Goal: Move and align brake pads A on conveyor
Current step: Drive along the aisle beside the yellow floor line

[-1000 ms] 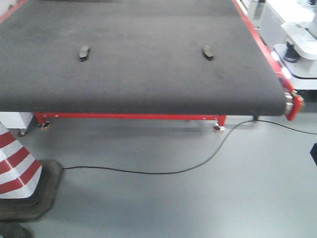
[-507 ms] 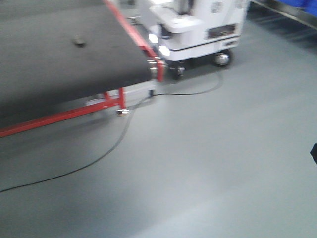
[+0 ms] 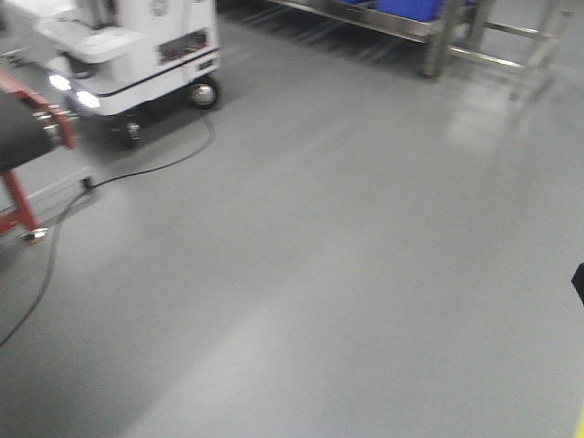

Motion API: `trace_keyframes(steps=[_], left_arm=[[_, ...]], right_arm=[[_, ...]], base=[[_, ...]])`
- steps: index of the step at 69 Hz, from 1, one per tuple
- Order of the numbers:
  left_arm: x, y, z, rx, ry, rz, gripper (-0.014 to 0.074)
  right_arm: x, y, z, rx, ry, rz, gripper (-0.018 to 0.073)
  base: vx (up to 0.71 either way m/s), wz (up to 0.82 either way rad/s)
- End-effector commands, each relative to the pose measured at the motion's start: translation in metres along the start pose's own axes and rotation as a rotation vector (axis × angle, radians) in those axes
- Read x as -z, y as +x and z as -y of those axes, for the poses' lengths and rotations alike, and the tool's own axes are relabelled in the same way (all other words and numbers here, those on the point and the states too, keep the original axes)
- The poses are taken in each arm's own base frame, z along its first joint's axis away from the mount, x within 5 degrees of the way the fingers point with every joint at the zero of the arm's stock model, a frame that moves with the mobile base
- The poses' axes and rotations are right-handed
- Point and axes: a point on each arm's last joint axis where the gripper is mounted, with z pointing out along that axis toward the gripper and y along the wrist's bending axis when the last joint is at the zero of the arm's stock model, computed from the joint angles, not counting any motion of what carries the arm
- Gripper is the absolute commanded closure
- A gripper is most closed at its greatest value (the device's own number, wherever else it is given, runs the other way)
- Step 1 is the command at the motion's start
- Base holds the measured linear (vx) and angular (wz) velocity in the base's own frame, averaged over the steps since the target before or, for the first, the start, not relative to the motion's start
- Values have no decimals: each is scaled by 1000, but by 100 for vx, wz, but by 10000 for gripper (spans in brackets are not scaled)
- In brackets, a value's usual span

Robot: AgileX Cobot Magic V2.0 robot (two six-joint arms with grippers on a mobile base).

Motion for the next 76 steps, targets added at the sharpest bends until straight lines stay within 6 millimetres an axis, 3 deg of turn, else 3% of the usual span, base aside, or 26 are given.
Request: trace_keyframes(steps=[1, 39, 76], left_arm=[[2, -15, 2, 7, 12, 86, 125], [2, -15, 2, 7, 12, 86, 125], [2, -15, 2, 7, 12, 86, 125]], right_arm=[[0, -15, 1, 6, 9, 90, 54], [0, -15, 1, 6, 9, 90, 54], [0, -15, 1, 6, 9, 90, 54]], base=[[-20, -79], [-14, -76], [8, -71]])
